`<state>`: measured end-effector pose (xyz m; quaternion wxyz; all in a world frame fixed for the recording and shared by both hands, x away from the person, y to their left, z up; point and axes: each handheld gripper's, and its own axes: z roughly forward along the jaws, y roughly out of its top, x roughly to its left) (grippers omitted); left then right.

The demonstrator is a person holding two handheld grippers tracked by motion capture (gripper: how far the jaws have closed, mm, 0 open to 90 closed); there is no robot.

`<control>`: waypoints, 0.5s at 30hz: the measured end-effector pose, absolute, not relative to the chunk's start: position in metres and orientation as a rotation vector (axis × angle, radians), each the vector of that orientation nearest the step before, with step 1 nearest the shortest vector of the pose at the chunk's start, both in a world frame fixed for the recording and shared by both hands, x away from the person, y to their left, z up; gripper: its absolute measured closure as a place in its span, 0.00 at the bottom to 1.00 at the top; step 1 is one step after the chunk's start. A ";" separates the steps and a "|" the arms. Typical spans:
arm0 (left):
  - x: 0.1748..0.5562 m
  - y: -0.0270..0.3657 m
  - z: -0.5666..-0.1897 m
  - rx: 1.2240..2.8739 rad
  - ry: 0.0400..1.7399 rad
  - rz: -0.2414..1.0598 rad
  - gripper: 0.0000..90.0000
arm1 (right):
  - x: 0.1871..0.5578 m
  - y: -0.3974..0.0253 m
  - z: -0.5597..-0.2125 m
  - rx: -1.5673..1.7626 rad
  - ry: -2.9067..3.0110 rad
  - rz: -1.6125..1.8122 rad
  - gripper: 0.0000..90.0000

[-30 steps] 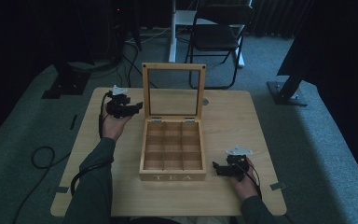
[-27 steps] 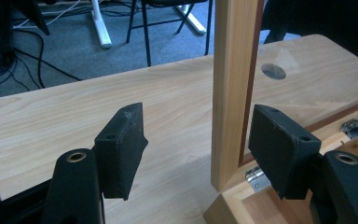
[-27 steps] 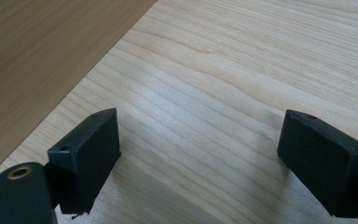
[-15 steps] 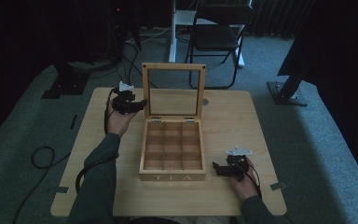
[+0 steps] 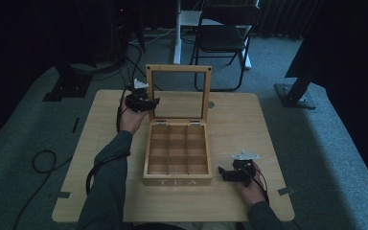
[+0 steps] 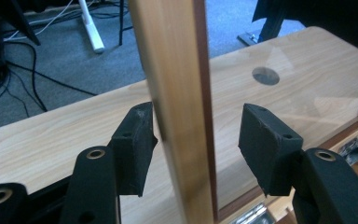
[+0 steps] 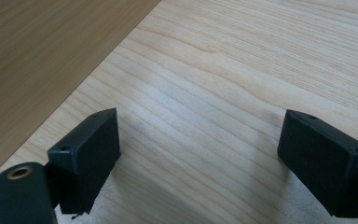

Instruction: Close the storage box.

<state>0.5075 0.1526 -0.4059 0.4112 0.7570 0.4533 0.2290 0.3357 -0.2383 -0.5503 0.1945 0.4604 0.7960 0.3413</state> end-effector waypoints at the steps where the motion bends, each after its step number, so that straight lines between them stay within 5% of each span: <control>1: 0.509 0.152 -0.405 1.896 1.147 0.568 0.51 | 0.336 -0.238 -0.550 1.289 2.233 0.957 0.14; 15: 0.516 0.156 -0.385 1.835 1.135 0.554 0.53 | 0.336 -0.238 -0.550 1.286 2.235 0.958 0.14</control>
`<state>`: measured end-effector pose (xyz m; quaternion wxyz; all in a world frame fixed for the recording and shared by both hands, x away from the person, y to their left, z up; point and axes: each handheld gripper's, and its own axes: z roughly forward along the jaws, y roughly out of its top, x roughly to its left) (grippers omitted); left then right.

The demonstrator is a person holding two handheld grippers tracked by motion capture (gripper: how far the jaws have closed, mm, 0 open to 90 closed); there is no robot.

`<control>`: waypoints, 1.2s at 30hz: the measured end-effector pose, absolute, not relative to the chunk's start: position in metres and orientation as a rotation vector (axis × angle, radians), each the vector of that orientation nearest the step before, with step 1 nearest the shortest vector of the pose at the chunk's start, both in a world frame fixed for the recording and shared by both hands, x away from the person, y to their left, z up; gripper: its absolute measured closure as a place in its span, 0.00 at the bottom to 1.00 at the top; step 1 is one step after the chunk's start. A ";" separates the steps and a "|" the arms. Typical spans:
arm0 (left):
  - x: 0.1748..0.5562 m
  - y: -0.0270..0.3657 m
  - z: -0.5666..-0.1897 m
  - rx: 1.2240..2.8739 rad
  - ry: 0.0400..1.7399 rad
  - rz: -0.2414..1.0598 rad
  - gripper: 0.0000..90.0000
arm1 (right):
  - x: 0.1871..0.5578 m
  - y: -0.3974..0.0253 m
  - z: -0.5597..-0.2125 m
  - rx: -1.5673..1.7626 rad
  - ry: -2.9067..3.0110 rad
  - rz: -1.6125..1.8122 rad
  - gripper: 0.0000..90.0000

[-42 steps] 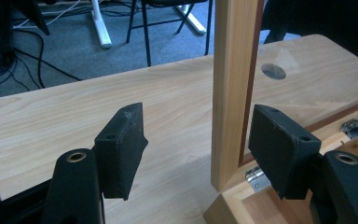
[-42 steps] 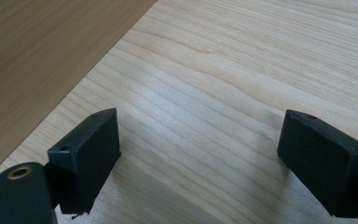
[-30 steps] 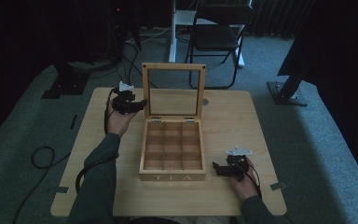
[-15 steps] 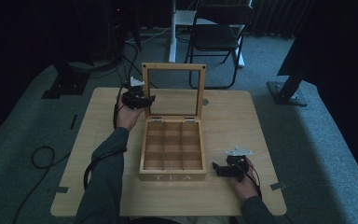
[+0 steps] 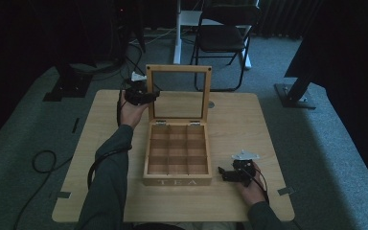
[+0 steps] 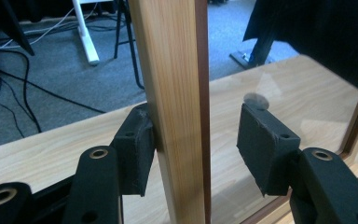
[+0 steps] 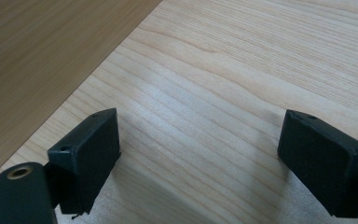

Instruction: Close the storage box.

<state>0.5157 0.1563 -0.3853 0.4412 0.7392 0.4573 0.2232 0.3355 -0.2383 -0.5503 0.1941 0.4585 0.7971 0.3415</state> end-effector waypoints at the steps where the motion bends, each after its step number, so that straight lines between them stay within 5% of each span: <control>1: 0.515 0.156 -0.385 1.838 1.136 0.556 0.53 | 0.336 -0.238 -0.550 1.286 2.235 0.958 0.14; 36: 0.453 0.165 -0.380 1.786 1.027 0.589 0.59 | 0.335 -0.238 -0.550 1.288 2.233 0.956 0.14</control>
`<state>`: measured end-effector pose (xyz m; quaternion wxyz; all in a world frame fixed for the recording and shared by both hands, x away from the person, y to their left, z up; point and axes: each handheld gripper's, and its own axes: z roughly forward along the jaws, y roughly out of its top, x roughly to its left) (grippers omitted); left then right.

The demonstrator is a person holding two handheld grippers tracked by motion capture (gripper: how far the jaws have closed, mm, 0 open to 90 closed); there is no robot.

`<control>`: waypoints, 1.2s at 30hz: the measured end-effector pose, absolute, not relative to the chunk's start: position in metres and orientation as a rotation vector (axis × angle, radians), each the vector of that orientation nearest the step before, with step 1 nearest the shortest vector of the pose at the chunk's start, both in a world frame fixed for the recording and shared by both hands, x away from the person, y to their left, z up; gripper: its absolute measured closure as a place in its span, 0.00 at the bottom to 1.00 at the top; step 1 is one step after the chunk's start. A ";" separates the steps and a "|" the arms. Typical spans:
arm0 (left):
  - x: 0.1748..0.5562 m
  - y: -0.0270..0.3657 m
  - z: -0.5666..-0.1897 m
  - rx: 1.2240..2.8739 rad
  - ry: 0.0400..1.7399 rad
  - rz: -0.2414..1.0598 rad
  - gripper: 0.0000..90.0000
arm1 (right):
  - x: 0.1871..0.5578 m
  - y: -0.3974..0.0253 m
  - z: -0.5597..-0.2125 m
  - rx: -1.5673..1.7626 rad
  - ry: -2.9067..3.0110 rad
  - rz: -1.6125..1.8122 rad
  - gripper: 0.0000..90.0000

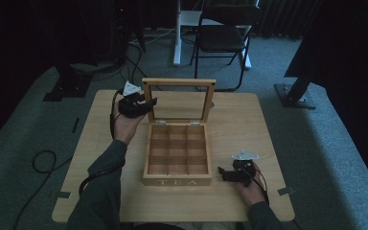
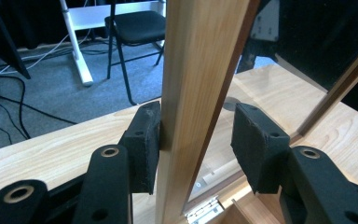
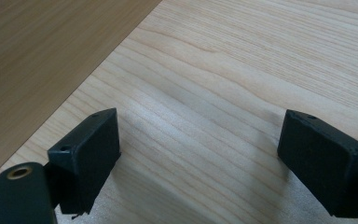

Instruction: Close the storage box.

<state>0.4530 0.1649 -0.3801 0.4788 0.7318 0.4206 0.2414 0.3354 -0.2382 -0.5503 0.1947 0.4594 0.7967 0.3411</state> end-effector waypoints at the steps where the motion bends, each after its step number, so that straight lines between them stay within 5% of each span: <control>1: 0.451 0.165 -0.380 1.785 1.028 0.588 0.59 | 0.335 -0.238 -0.550 1.288 2.233 0.956 0.14; 36: 0.389 0.170 -0.346 1.728 1.008 0.597 0.57 | 0.335 -0.238 -0.550 1.289 2.230 0.956 0.14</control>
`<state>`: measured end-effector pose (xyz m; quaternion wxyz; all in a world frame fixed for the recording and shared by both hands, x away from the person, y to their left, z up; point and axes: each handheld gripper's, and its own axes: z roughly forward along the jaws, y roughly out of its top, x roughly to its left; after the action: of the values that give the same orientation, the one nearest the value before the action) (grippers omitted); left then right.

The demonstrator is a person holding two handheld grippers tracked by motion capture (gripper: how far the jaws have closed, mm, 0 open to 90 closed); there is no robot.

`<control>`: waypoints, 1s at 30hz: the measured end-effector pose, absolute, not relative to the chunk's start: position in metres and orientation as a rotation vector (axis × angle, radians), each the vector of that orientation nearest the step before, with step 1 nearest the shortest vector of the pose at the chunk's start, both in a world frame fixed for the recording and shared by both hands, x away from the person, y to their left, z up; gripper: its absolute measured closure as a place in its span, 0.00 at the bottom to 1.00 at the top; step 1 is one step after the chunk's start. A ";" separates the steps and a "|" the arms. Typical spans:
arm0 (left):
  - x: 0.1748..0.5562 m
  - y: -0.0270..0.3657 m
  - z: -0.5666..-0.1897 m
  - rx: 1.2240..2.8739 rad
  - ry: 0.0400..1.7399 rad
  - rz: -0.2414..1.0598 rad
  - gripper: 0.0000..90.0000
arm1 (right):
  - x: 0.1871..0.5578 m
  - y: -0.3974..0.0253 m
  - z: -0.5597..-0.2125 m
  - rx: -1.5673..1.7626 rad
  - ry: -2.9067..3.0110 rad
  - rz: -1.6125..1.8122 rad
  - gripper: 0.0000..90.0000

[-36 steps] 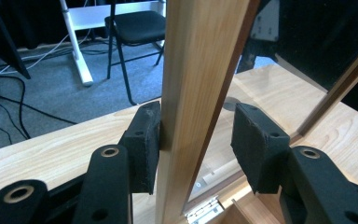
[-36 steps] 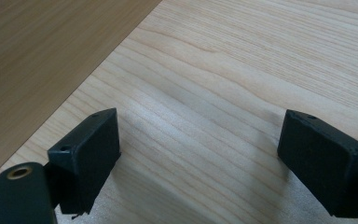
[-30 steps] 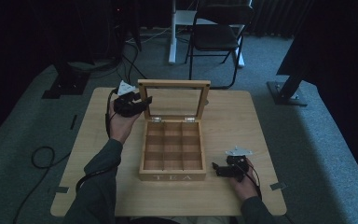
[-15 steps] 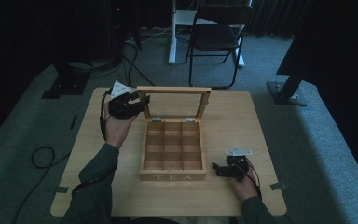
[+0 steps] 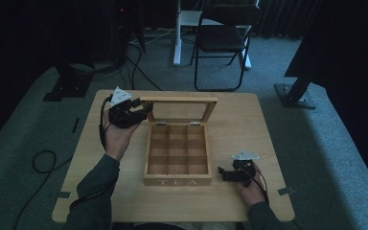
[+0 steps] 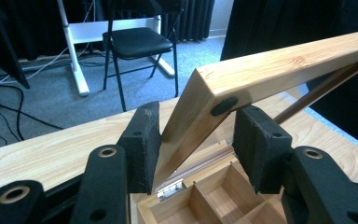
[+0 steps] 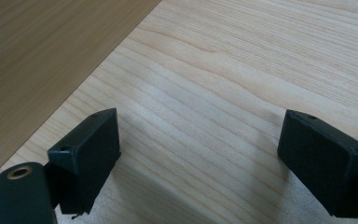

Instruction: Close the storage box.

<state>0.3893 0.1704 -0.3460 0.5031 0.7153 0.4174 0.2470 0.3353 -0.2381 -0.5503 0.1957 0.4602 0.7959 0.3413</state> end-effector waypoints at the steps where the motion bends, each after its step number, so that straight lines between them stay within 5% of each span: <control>1: 0.388 0.170 -0.346 1.730 1.006 0.598 0.57 | 0.335 -0.238 -0.550 1.289 2.230 0.956 0.14; 30: 0.358 0.170 -0.361 1.717 1.027 0.599 0.59 | 0.335 -0.238 -0.550 1.294 2.230 0.956 0.14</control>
<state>0.3578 0.1698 -0.3614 0.5026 0.7107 0.4253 0.2479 0.3351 -0.2378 -0.5502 0.1946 0.4615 0.7955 0.3412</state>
